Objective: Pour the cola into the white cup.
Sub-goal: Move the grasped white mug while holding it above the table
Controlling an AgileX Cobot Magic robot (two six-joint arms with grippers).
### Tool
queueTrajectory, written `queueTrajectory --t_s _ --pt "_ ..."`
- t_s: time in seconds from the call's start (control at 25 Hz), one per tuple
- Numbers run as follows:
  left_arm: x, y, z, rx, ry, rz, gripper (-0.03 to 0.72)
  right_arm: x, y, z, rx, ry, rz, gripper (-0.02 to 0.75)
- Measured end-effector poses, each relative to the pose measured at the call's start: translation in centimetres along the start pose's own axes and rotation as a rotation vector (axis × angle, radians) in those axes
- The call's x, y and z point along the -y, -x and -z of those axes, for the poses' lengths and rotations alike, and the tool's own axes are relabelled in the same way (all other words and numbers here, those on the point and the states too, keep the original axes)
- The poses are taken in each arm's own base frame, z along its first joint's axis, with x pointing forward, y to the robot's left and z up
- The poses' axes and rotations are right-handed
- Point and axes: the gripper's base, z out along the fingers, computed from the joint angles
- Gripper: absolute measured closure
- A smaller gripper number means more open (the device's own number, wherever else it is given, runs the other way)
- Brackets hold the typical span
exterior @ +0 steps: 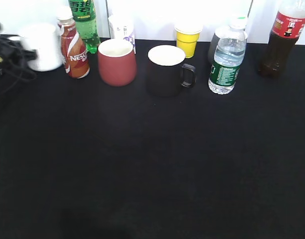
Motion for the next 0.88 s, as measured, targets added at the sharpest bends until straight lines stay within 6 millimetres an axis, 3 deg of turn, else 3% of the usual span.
queueTrajectory --t_s 0.08,0.2,0.36,0.44,0.56,0.64,0.8,0.88 --pt "-1.3 1.7 2.8 0.031 0.028 0.001 0.627 0.0 0.0 0.0 0.000 0.000 0.000 0.290" --pt "-1.8 3.1 9.5 0.053 0.038 -0.005 0.627 0.0 0.0 0.0 0.000 0.000 0.000 0.290" --pt "0.8 2.8 18.8 0.007 -0.088 -0.056 0.627 0.0 0.0 0.0 0.000 0.000 0.000 0.290" --pt "2.8 3.2 21.5 0.026 -0.181 -0.077 0.627 0.0 0.0 0.0 0.000 0.002 -0.001 0.290" --pt "6.4 3.3 23.0 0.046 -0.365 -0.123 0.627 -0.4 0.4 0.2 0.034 0.041 -0.023 0.290" --pt "7.9 3.2 23.5 0.045 -0.437 -0.138 0.627 -0.4 2.8 -0.5 0.201 0.047 -0.032 0.290" --pt "8.1 3.1 23.6 0.045 -0.444 -0.136 0.627 0.1 4.8 -8.2 0.372 0.007 -0.017 0.286" --pt "8.1 3.1 23.6 0.045 -0.444 -0.135 0.627 0.3 5.3 -12.3 0.439 -0.002 -0.017 0.150"
